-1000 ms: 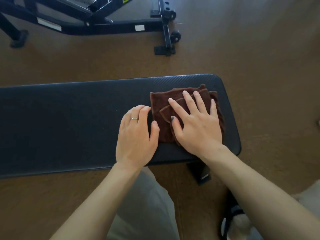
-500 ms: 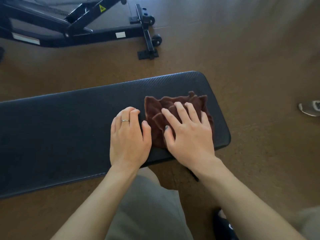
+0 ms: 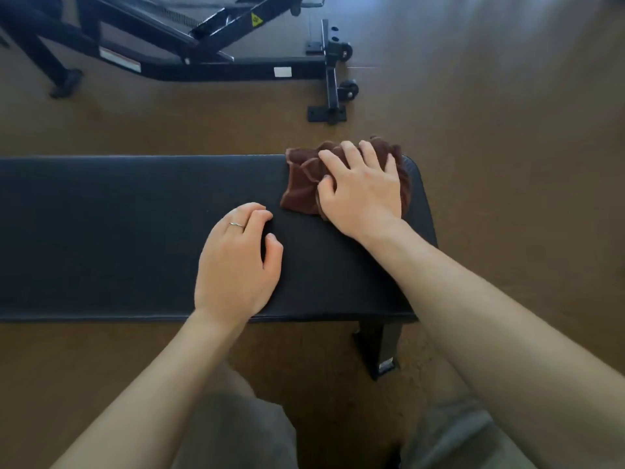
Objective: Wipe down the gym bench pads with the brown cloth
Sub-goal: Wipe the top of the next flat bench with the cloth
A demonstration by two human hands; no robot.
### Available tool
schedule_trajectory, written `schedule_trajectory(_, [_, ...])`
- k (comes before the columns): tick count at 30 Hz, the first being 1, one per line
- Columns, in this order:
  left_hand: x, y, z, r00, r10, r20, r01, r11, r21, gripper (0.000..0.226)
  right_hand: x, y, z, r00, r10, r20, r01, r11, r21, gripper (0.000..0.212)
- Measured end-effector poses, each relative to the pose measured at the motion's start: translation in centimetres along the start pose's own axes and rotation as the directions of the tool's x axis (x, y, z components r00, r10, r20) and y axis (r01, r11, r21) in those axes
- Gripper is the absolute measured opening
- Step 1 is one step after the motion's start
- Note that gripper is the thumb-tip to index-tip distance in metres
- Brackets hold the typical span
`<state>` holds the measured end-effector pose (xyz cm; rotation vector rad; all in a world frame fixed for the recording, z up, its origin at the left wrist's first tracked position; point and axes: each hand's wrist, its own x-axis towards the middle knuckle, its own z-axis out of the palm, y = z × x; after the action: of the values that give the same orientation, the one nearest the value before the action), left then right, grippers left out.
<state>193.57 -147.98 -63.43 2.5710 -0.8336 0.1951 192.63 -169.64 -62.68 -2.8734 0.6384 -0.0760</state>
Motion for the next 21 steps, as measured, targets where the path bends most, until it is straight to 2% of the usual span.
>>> schedule_trajectory(5, [-1.1, 1.2, -0.5, 1.000, 0.005, -0.023, -0.002, 0.989, 0.146, 0.035, -10.5, 1.0, -0.9, 0.997, -0.075, -0.021, 0.076, 0.996, 0.040, 0.058])
schedule_trajectory(7, [-2.1, 2.7, -0.5, 1.000, -0.017, -0.024, 0.020, 0.992, 0.128, 0.032, -14.0, 2.0, -1.3, 0.993, -0.120, -0.009, 0.120, 0.992, 0.043, 0.059])
schedule_trajectory(9, [-3.1, 4.1, 0.0, 0.999, -0.050, -0.007, 0.050, 0.995, 0.081, 0.030, -13.8, 3.1, -1.4, 0.986, -0.165, 0.024, 0.164, 0.986, 0.043, 0.059])
schedule_trajectory(12, [-3.6, 4.7, 1.0, 0.995, -0.093, -0.020, 0.094, 0.993, 0.066, 0.027, -8.8, 4.2, -1.4, 0.978, -0.203, 0.050, 0.203, 0.979, 0.003, 0.057])
schedule_trajectory(16, [-3.4, 4.6, 1.2, 0.995, -0.092, -0.045, 0.095, 0.993, 0.069, 0.024, -2.1, 4.8, -2.0, 0.990, -0.089, 0.109, 0.087, 0.996, 0.023, 0.055])
schedule_trajectory(18, [-3.5, 4.8, 1.2, 0.995, -0.089, -0.051, 0.093, 0.992, 0.087, 0.024, -3.1, 4.4, -2.1, 0.992, -0.058, 0.116, 0.057, 0.998, 0.018, 0.056])
schedule_trajectory(21, [-3.3, 4.9, 1.2, 0.995, -0.094, -0.039, 0.097, 0.991, 0.092, 0.023, -9.6, 4.4, -2.4, 0.993, -0.083, 0.081, 0.081, 0.996, 0.022, 0.058])
